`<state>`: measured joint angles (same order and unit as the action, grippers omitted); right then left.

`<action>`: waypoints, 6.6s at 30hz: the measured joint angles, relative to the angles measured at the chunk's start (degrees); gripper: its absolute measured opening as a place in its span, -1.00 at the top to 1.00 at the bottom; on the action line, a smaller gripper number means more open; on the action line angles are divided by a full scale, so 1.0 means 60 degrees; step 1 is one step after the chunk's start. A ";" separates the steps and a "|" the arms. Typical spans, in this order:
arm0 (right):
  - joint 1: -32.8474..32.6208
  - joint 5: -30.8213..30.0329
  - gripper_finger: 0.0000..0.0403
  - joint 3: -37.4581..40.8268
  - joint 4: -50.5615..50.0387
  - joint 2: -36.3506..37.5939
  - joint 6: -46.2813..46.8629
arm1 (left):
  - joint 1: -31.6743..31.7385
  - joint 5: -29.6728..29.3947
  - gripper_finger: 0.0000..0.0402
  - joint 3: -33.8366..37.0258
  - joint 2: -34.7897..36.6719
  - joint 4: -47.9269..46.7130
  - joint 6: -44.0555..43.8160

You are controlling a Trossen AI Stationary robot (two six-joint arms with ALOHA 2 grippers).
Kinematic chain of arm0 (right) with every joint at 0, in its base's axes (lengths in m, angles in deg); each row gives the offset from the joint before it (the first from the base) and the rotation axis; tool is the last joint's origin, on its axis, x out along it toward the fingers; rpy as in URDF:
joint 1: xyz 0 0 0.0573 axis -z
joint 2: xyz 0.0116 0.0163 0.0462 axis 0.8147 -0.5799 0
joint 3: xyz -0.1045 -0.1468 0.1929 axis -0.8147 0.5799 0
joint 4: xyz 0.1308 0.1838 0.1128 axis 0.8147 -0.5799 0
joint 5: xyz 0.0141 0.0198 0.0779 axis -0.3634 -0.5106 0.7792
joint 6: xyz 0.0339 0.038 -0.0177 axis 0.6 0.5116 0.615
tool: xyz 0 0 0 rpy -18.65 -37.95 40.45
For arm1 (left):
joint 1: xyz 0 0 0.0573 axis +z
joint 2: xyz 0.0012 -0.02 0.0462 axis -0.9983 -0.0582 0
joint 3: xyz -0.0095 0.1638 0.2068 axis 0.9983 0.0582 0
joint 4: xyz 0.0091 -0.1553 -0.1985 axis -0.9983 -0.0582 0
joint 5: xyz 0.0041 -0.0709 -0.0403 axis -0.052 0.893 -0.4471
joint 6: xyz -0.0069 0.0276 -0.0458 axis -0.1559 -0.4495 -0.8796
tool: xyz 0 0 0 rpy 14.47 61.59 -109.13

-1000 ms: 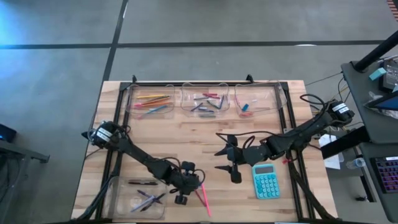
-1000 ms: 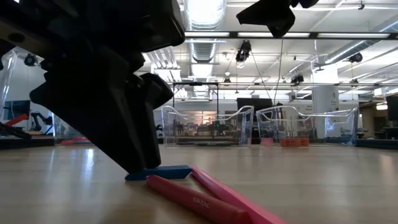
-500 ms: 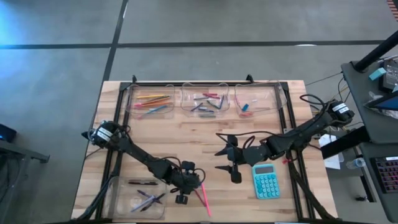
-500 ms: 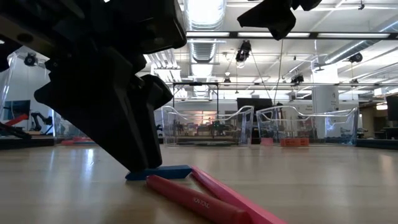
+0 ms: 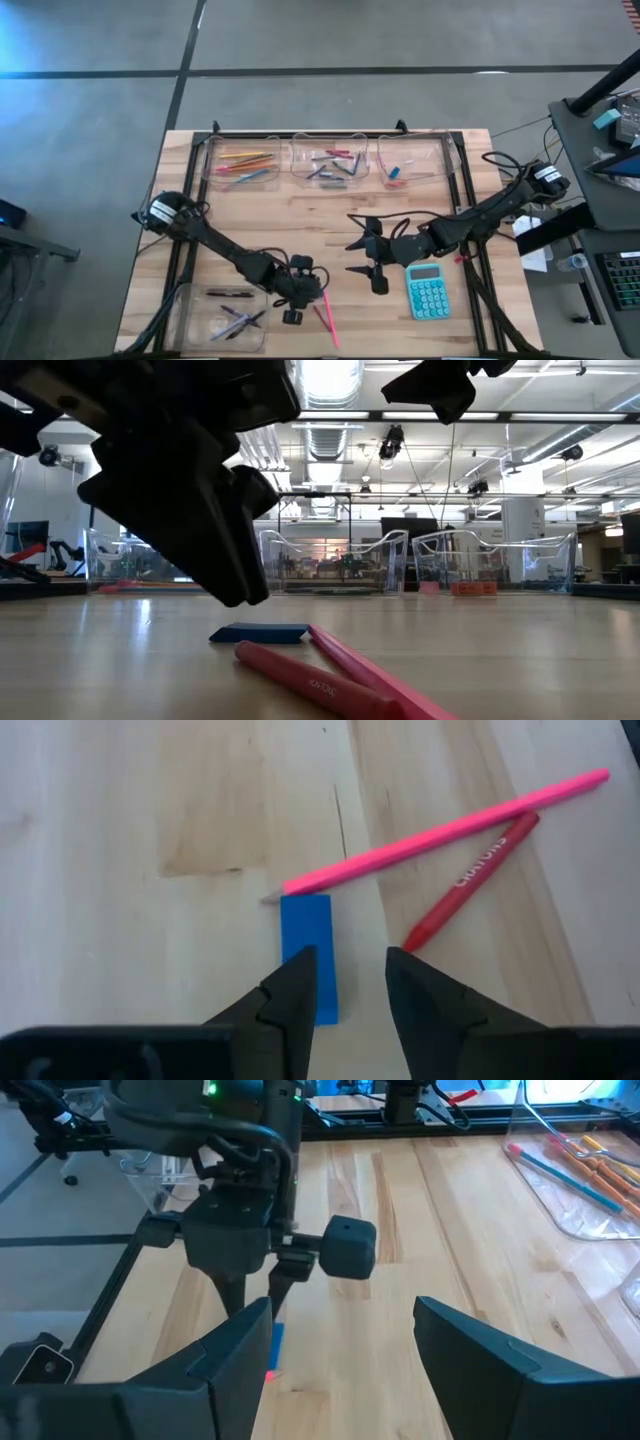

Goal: Sort crayons/erasers/pens/pencils in bins
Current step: Put the blue eraser into the top right transparent bin, then put the pink colored pencil into the top left transparent bin

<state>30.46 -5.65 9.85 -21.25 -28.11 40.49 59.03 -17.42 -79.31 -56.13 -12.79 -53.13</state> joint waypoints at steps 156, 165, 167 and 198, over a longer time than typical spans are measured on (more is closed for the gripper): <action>0.4898 -0.1869 -0.29 0.5641 0.0265 0.7875 0.1087 | 0.1292 -0.0345 0.07 0.2989 0.3002 0.5816 0.2382; 0.3692 -0.0678 -0.25 0.5378 0.1434 0.7553 0.1030 | 0.0560 0.0097 0.07 0.0792 0.1010 0.3346 0.3501; 0.3488 -0.0681 -0.23 0.5384 0.1587 0.7432 0.0969 | 0.0529 0.0481 0.07 0.0166 0.0525 0.2575 0.3494; 0.3286 -0.0714 -0.19 0.5286 0.1610 0.6983 0.0900 | 0.0674 0.0882 0.07 -0.0609 -0.1502 0.1776 0.3667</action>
<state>50.18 -9.93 41.56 -11.59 13.78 45.89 63.07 -12.12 -82.96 -65.14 -2.13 -31.12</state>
